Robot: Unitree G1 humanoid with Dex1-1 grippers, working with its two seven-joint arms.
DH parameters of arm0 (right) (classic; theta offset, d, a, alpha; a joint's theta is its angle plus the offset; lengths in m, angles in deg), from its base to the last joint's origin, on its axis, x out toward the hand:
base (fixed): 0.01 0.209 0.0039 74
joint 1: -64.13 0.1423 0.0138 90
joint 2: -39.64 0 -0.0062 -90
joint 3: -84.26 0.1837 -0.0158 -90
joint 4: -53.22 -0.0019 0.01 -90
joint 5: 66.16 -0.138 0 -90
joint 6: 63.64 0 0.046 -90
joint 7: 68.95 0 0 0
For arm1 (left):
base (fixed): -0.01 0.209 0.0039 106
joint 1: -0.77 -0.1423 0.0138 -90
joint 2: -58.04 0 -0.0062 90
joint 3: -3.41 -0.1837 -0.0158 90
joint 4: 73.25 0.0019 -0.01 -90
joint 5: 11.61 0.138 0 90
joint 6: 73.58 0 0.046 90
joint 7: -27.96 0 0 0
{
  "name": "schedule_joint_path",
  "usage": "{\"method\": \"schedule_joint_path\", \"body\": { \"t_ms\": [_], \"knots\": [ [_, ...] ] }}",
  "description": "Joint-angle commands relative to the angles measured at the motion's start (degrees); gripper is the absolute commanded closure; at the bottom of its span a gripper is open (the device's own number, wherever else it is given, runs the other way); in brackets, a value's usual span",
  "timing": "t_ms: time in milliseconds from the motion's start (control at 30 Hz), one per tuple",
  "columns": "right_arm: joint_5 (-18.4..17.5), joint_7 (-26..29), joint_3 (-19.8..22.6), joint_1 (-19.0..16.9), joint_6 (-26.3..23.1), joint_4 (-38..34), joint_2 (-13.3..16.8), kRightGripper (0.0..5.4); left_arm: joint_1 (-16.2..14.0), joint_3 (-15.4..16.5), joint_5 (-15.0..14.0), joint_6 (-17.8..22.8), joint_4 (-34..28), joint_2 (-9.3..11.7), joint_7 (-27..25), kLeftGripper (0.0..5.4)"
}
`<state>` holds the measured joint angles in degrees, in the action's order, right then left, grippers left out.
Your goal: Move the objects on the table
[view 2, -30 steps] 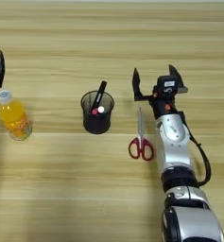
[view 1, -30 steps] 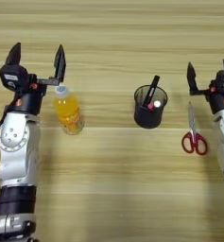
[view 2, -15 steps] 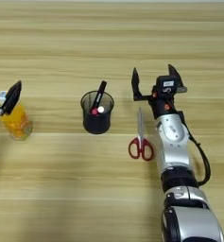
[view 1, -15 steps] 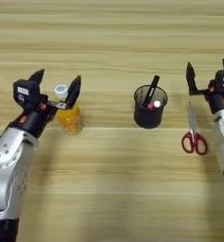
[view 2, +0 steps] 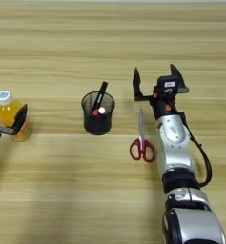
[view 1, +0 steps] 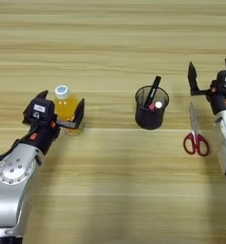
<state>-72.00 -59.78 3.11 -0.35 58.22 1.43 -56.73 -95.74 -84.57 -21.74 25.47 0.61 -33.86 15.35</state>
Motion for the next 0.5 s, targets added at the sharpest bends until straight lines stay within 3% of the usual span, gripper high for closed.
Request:
{"method": "schedule_joint_path", "body": {
  "t_ms": [33, 267, 500],
  "knots": [
    [0.3, -0.3, -0.1, 0.6, 0.4, 0.1, -0.3, 0.03, 0.7, 0.3, 0.8, 0.6, 2.1, -0.6, 0.6, 0.0],
    [0.4, -0.4, -0.2, 0.7, 0.4, 0.2, -0.3, 0.03, 4.6, 1.8, -0.1, 1.3, 6.7, -1.9, 0.9, 0.0],
    [0.5, -0.5, -0.2, 0.6, 0.4, 0.0, -0.5, 0.0, 7.4, 2.6, 0.7, 1.2, 10.3, -2.3, 0.8, 0.74]
  ]
}}
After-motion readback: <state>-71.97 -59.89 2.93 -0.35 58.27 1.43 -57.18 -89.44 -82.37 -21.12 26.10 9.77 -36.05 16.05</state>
